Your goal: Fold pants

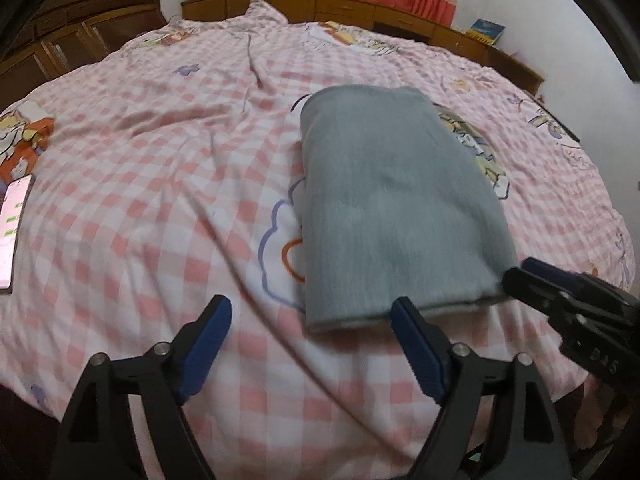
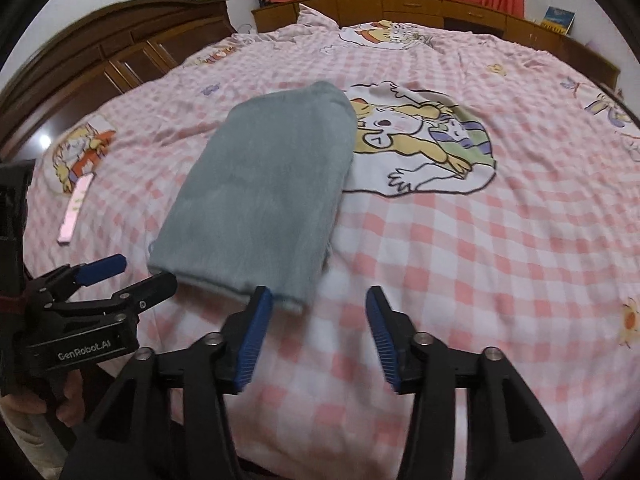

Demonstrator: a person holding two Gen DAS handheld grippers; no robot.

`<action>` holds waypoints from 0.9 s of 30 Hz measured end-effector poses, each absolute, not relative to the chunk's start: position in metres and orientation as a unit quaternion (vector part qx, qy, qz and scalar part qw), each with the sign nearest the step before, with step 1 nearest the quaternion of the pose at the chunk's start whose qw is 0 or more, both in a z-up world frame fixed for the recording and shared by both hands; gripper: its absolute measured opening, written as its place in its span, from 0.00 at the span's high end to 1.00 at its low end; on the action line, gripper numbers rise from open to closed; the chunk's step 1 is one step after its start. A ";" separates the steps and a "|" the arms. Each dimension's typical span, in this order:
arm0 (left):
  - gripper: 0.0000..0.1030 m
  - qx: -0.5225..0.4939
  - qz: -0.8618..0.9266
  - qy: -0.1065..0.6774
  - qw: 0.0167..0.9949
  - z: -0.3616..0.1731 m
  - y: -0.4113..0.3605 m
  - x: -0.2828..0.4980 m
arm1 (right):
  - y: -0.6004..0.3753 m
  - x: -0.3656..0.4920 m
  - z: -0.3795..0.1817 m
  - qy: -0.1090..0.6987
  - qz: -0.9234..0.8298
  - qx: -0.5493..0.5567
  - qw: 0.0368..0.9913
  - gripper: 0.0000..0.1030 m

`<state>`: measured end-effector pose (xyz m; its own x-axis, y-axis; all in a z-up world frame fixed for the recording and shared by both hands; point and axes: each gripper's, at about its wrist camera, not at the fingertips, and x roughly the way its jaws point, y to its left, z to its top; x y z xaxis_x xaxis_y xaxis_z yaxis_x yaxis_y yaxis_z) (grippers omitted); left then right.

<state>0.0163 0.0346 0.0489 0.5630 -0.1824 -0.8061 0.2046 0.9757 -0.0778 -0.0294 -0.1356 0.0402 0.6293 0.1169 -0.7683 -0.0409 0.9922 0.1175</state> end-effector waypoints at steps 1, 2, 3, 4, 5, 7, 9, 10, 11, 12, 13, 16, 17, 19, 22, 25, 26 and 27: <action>0.16 0.011 -0.103 0.459 0.882 0.047 0.035 0.014 | -0.135 -0.031 0.039 0.432 0.040 0.042 0.900 0.42; 0.14 0.011 -0.098 0.464 0.880 0.045 0.034 0.013 | -0.135 -0.032 0.037 0.435 0.037 0.041 0.899 0.40; 0.13 0.013 -0.093 0.470 0.878 0.042 0.034 0.013 | -0.135 -0.032 0.034 0.440 0.033 0.040 0.896 0.39; 0.13 0.015 -0.089 0.474 0.876 0.040 0.034 0.013 | -0.135 -0.031 0.029 0.449 0.030 0.039 0.892 0.39; 0.13 0.018 -0.086 0.476 0.875 0.037 0.033 0.012 | -0.136 -0.029 0.026 0.455 0.028 0.040 0.889 0.39; 0.11 0.025 -0.079 0.482 0.872 0.031 0.032 0.014 | -0.138 -0.024 0.014 0.476 0.017 0.045 0.878 0.39; 0.10 0.028 -0.078 0.489 0.868 0.026 0.030 0.015 | -0.139 -0.022 0.004 0.491 0.012 0.053 0.869 0.39; 0.10 0.029 -0.079 0.494 0.865 0.023 0.029 0.016 | -0.140 -0.021 -0.001 0.497 0.010 0.057 0.866 0.39; 0.09 0.030 -0.079 0.498 0.863 0.020 0.028 0.016 | -0.141 -0.020 -0.005 0.499 0.007 0.059 0.864 0.39; 0.07 0.030 -0.078 0.502 0.861 0.018 0.027 0.016 | -0.141 -0.020 -0.006 0.499 0.006 0.059 0.864 0.39; 0.07 0.033 -0.075 0.506 0.859 0.015 0.025 0.017 | -0.140 -0.019 -0.007 0.499 0.005 0.057 0.865 0.37; 0.05 0.037 -0.065 0.519 0.851 0.007 0.024 0.021 | -0.138 -0.018 -0.011 0.498 0.007 0.051 0.865 0.31; 0.04 0.036 -0.064 0.523 0.849 0.005 0.023 0.023 | -0.137 -0.017 -0.012 0.498 0.008 0.051 0.866 0.30; 0.02 0.029 -0.065 0.525 0.848 0.002 0.024 0.024 | -0.137 -0.016 -0.013 0.495 0.009 0.051 0.867 0.27; 0.00 0.029 -0.070 0.526 0.847 -0.001 0.024 0.024 | -0.137 -0.017 -0.016 0.493 0.012 0.053 0.868 0.23; 0.00 0.032 -0.073 0.525 0.847 -0.003 0.023 0.024 | -0.135 -0.015 -0.017 0.492 0.013 0.050 0.869 0.20; 0.00 0.031 -0.073 0.526 0.847 -0.004 0.023 0.024 | -0.135 -0.015 -0.017 0.491 0.013 0.049 0.870 0.20; 0.00 0.030 -0.073 0.526 0.847 -0.004 0.023 0.024 | -0.134 -0.015 -0.017 0.491 0.013 0.049 0.870 0.19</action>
<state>0.0244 0.0229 -0.0044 0.4355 -0.0922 -0.8954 0.1555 0.9875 -0.0261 -0.0147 -0.1345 -0.0172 0.5184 0.0710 -0.8522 0.0255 0.9948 0.0984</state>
